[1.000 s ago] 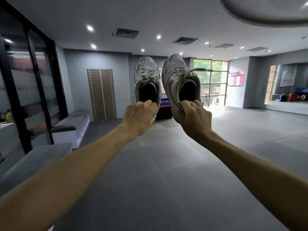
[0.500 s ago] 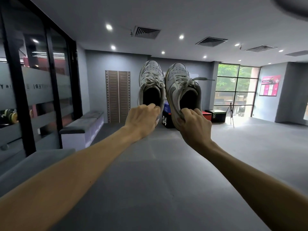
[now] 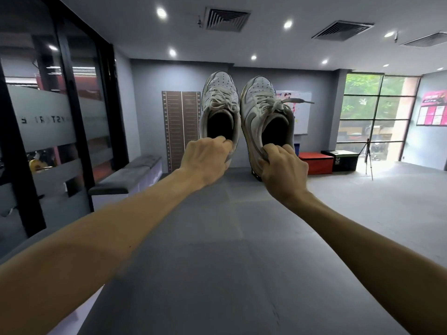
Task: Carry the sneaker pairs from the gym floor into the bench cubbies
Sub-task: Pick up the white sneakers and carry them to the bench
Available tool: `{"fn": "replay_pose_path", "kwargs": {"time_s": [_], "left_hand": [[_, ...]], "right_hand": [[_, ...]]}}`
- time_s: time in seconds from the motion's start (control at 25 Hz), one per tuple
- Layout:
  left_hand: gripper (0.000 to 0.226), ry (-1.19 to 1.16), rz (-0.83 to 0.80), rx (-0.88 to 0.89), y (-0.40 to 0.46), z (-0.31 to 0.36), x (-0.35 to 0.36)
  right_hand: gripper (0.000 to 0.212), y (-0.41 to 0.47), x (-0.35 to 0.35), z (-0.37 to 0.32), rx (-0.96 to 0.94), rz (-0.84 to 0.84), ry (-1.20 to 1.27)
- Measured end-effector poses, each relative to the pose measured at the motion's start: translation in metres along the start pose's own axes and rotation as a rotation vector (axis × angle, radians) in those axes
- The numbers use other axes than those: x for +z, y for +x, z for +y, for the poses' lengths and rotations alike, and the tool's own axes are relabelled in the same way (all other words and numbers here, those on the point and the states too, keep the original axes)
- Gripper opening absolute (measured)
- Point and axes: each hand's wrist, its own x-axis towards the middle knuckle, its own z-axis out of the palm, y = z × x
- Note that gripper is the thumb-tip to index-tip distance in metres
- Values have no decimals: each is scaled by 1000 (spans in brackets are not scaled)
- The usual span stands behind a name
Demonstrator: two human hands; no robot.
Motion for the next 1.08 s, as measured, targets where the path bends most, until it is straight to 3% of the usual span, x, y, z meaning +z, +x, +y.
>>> {"fn": "replay_pose_path", "kwargs": {"time_s": [0.32,0.52,0.84,1.08], "left_hand": [[15,116,-11,-77,135,-87,213],[19,219,-63,-110,193,-152,315],[19,285,-57,-207,266,-296,489],[13,403,-164,-345,303,-412,585]], "right_hand": [[13,121,239,93,-49,-15,66],[13,191,377,116,-55,-36,158],[12,281,619,112,-119,-55,291],[15,357,778,73,-183,-69,445]]}}
